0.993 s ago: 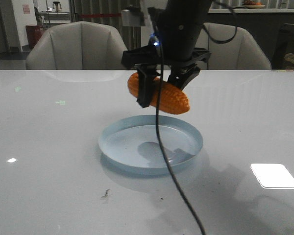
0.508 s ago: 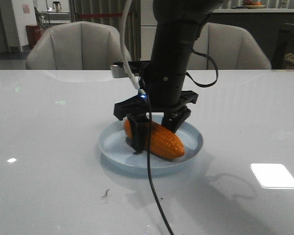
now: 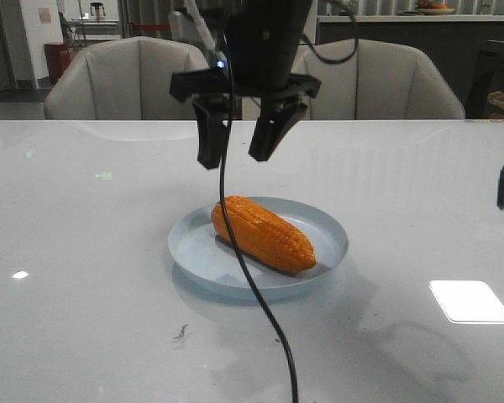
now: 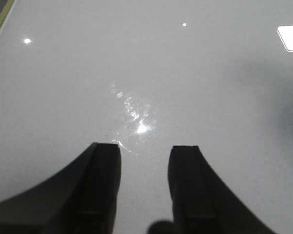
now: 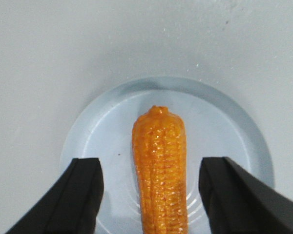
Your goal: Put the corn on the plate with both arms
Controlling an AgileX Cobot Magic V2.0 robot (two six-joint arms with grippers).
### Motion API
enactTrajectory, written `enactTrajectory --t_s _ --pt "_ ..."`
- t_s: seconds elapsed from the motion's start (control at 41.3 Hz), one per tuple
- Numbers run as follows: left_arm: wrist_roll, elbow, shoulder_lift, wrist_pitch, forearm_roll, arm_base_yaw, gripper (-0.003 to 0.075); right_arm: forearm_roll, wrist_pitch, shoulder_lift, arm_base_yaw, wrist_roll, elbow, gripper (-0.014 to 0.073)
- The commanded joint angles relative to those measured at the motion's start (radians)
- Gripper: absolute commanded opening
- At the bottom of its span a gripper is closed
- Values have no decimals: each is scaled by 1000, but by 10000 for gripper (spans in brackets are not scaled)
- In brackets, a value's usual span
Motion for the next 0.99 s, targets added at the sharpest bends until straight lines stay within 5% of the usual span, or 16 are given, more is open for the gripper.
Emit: enactTrajectory --t_s 0.0,0.557,0.726,0.969 --pt "-1 -27 -12 -67 -6 1 325 10 25 -114 -27 0 -102 532" --pt "-1 -27 -12 -65 -6 1 325 11 82 -546 -352 -14 -47 532" --pt "-1 -27 -12 -65 -6 1 325 11 45 -688 -496 -50 133 532" --pt "-1 -27 -12 -65 -6 1 325 11 -249 -993 -601 -67 605 532"
